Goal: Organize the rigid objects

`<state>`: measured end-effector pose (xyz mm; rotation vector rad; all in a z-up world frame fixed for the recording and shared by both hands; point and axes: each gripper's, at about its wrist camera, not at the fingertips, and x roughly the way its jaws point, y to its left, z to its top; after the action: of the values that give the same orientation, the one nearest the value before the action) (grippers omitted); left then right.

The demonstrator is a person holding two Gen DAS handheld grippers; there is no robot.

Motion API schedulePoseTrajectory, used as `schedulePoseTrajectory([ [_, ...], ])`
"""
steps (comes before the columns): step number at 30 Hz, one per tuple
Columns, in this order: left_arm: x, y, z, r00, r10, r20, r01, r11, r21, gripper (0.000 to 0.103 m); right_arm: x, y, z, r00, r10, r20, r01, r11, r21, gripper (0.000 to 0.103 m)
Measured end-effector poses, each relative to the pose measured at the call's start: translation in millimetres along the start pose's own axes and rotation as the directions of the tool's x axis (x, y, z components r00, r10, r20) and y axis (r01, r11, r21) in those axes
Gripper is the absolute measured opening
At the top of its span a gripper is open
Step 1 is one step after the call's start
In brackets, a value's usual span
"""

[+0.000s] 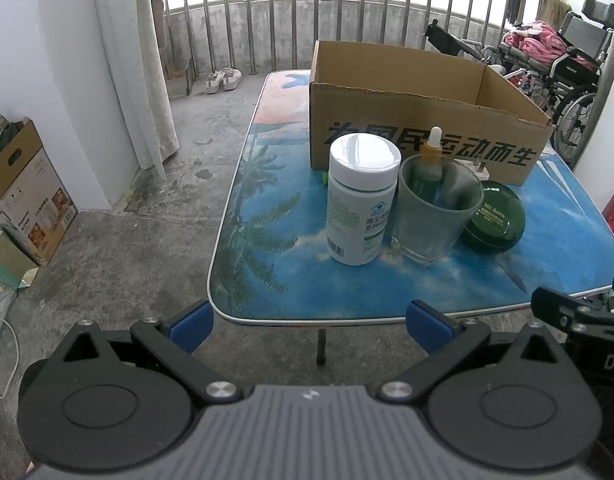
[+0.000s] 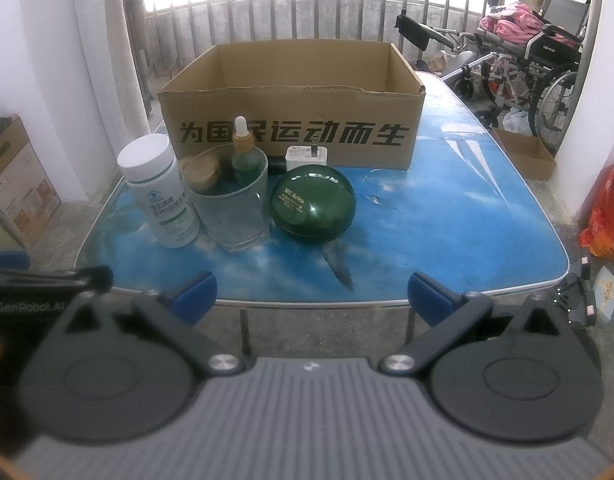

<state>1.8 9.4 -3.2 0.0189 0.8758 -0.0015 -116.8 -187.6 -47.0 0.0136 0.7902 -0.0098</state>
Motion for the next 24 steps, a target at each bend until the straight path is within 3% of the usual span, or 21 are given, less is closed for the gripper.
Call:
schedulePoseTrajectory([
  [24,2.0,2.4,-0.6,1.000,0.003,-0.001,-0.003,1.000,-0.002,0.103,1.3,-1.7,-0.4,1.000,-0.004,-0.001,0.004,1.000,-0.001,0.102],
])
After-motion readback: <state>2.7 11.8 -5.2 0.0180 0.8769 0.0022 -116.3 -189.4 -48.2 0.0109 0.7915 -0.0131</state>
